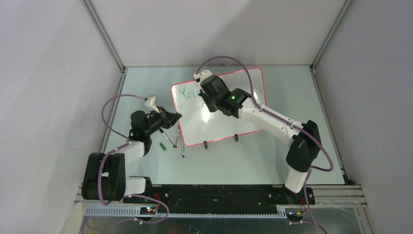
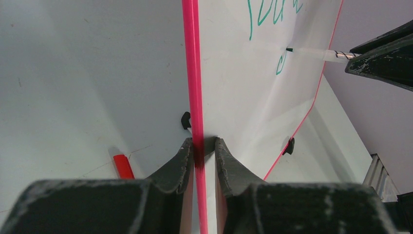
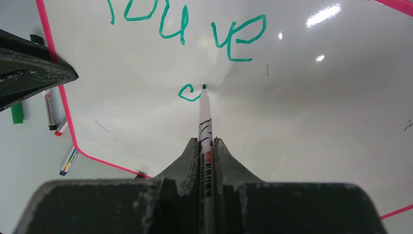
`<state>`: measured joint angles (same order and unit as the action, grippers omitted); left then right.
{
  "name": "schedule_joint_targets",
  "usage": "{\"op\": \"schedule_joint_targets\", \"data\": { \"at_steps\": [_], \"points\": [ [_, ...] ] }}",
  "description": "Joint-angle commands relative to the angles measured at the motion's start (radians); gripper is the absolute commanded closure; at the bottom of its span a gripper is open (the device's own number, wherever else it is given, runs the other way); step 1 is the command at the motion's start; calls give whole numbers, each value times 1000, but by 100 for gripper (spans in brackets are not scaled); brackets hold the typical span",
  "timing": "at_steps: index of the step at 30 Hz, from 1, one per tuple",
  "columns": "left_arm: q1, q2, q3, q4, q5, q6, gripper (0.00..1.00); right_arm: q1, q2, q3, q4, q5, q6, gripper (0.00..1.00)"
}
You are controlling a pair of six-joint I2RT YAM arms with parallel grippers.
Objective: Write a sentence on the whiteboard
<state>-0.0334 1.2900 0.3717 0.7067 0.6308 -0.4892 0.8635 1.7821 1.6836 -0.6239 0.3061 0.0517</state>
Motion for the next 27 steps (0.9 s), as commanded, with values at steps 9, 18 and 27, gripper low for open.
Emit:
{"op": "schedule_joint_targets", "data": {
  "at_steps": [9, 18, 27],
  "points": [
    [6, -5, -17, -67, -93, 48, 99, 3, -57, -82, -2, 18, 21, 100],
    [6, -4, -17, -69, -93, 50, 99, 19, -84, -132, -1, 8, 31, 100],
    [6, -4, -17, -69, -93, 50, 99, 46, -65, -132, -2, -10, 32, 100]
  ]
}}
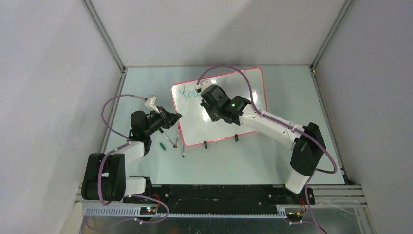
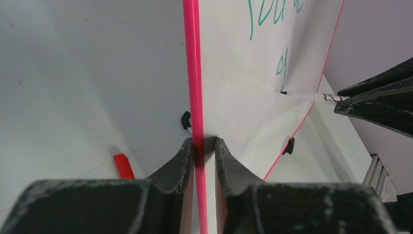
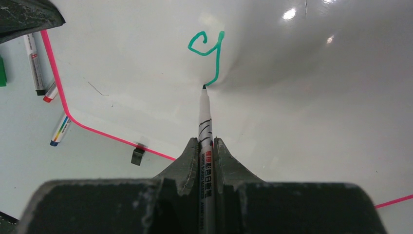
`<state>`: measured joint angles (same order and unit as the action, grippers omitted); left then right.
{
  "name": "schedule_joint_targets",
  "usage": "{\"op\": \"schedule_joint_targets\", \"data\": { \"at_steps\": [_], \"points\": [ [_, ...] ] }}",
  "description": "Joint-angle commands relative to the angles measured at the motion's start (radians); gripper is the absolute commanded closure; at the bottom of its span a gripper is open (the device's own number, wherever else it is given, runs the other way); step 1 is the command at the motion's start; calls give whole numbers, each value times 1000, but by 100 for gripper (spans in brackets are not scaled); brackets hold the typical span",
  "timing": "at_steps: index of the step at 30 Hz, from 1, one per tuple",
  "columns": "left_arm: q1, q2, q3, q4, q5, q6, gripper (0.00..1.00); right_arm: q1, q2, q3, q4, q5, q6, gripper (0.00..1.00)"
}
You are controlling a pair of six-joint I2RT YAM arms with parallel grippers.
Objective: Write a sentence on the whiteboard
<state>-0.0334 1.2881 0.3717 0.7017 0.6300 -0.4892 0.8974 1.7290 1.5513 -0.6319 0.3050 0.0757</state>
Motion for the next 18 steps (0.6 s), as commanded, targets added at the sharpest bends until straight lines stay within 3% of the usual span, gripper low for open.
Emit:
{"op": "schedule_joint_targets", "data": {
  "at_steps": [1, 18],
  "points": [
    [6, -2, -17, -65, -93, 50, 99, 15, -8, 5, 8, -12, 9, 100],
    [6, -4, -17, -65, -94, 50, 99, 26, 58, 145, -12, -34, -4, 100]
  ]
}}
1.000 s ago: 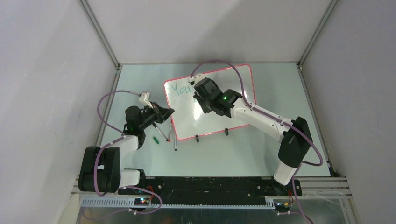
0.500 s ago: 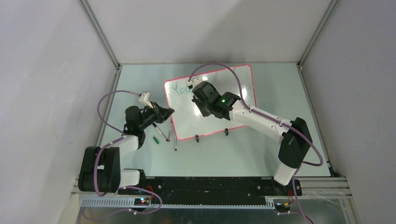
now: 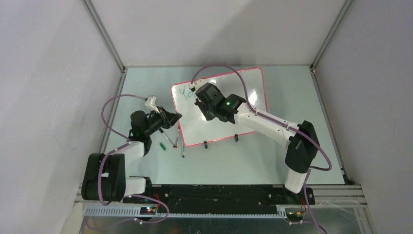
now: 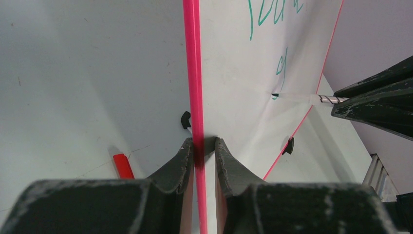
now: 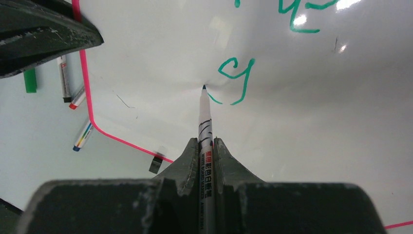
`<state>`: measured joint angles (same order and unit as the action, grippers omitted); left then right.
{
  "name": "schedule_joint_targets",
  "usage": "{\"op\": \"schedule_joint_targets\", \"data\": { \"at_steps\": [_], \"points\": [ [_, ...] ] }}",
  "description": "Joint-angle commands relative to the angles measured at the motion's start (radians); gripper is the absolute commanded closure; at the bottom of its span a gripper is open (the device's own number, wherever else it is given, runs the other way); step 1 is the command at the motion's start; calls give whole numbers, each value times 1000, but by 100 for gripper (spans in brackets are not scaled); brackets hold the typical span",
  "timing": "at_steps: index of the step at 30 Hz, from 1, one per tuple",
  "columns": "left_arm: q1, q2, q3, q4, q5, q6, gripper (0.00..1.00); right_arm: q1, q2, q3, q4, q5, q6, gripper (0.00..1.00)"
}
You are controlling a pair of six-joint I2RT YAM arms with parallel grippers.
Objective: Write a sentence on the whiteboard
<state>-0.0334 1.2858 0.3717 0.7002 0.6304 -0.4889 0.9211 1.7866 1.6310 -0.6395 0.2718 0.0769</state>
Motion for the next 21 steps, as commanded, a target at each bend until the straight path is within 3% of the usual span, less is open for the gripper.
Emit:
{"op": "schedule_joint_targets", "data": {
  "at_steps": [1, 11, 21],
  "points": [
    [6, -2, -17, -64, -94, 49, 99, 2, -5, 65, -4, -2, -5, 100],
    [6, -2, -17, -64, -94, 50, 99, -68, -199, -92, 95, -94, 18, 100],
    [6, -2, -17, -64, -95, 49, 99, -110, -169, -79, 86, -42, 6, 100]
  ]
}}
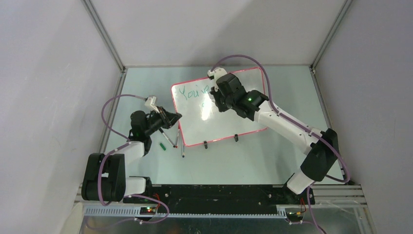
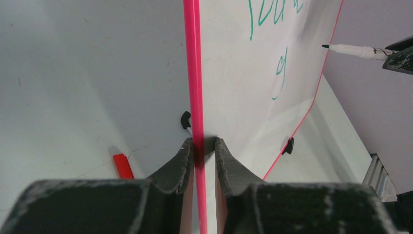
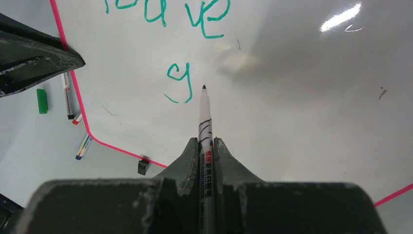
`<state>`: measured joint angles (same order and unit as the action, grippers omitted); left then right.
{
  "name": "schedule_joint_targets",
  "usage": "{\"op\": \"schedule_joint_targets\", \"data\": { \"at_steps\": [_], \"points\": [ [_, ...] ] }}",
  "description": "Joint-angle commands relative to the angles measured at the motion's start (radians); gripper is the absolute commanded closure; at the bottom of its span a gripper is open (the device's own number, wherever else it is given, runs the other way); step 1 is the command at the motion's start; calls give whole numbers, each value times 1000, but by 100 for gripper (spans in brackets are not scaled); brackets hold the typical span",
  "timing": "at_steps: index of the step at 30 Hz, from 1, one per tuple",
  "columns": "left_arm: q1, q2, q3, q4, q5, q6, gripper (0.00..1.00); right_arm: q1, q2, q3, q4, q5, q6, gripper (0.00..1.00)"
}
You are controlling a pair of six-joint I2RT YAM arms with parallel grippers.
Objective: Write a sentence on the whiteboard
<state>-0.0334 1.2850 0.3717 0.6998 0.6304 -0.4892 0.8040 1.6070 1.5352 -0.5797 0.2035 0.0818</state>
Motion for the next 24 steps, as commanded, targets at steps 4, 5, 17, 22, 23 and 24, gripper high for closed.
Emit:
{"op": "schedule_joint_targets", "data": {
  "at_steps": [4, 5, 17, 22, 23, 24],
  "points": [
    [6, 0, -17, -63, -95, 50, 99, 10, 33, 33, 25, 43, -4, 100],
    [6, 0, -17, -62, -95, 50, 99, 11, 38, 35, 26, 45, -4, 100],
    [6, 1, -17, -63, -95, 50, 99, 8, 88, 76, 26, 72, -5, 100],
    [6, 1, -17, -62, -94, 51, 99, 2, 86, 78, 30, 74, -6, 100],
    [6, 1, -17, -63, -94, 50, 99, 1, 85, 78, 30, 76, -6, 100],
    [6, 2, -17, -63, -94, 50, 99, -1, 85, 78, 29, 77, -6, 100]
  ]
}}
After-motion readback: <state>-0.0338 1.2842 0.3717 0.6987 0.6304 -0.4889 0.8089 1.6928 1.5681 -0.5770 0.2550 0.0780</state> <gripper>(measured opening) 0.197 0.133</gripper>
